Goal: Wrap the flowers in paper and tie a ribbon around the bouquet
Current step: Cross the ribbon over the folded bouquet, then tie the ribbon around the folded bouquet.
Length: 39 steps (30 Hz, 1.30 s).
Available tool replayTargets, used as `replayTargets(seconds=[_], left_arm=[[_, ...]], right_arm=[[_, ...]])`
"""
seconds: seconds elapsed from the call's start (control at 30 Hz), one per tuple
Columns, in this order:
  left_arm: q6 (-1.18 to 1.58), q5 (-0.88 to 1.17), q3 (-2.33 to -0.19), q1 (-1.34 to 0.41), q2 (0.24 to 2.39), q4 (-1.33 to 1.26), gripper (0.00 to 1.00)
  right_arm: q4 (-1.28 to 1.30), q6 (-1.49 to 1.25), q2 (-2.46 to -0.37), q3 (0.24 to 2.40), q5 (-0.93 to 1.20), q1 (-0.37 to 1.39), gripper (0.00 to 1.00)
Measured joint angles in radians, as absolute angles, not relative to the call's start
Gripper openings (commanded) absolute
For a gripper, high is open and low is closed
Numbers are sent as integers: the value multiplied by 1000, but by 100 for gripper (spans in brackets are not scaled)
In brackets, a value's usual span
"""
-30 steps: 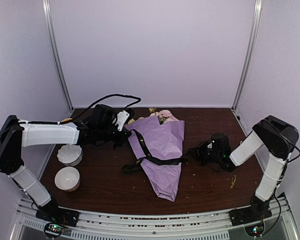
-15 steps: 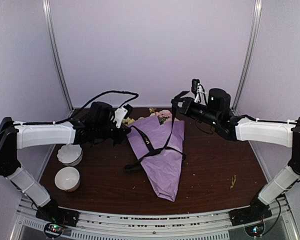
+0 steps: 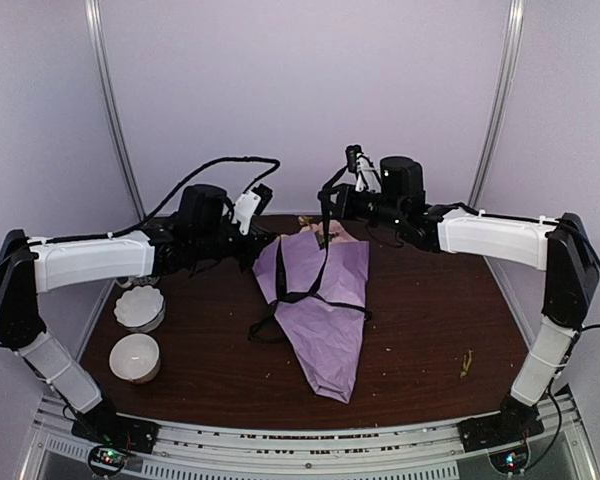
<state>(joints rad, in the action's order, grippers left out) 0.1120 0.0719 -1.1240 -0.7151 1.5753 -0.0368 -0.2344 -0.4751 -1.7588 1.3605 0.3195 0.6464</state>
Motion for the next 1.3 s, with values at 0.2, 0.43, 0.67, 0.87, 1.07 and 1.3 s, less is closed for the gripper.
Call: replayTargets(seconds=[0.2,0.43,0.67,0.87,1.07,1.3], left_arm=[[112,81,-1124,-733,1594,-34,0],[115,88,-1176,-734,1612,-27,0],[266,99,-1006,-497,1524,-49,0],[421,5,-773,-227,1335,41,0],[542,9,-584,-107,1198,93,0],[572,79,-495,140,1044,194,0]], right_arm=[[-227,-445,-1758,1370,321,662,0],[-204,-383,-1768,1446,305,677,0],[-113,-386,-1647,1281,127,444,0],[-37,-467,-1445,842,-89,-97,0],[-10,-511,-1256,599,-100,-273,0],[-14,-522,-1243,580,-30,-436,0]])
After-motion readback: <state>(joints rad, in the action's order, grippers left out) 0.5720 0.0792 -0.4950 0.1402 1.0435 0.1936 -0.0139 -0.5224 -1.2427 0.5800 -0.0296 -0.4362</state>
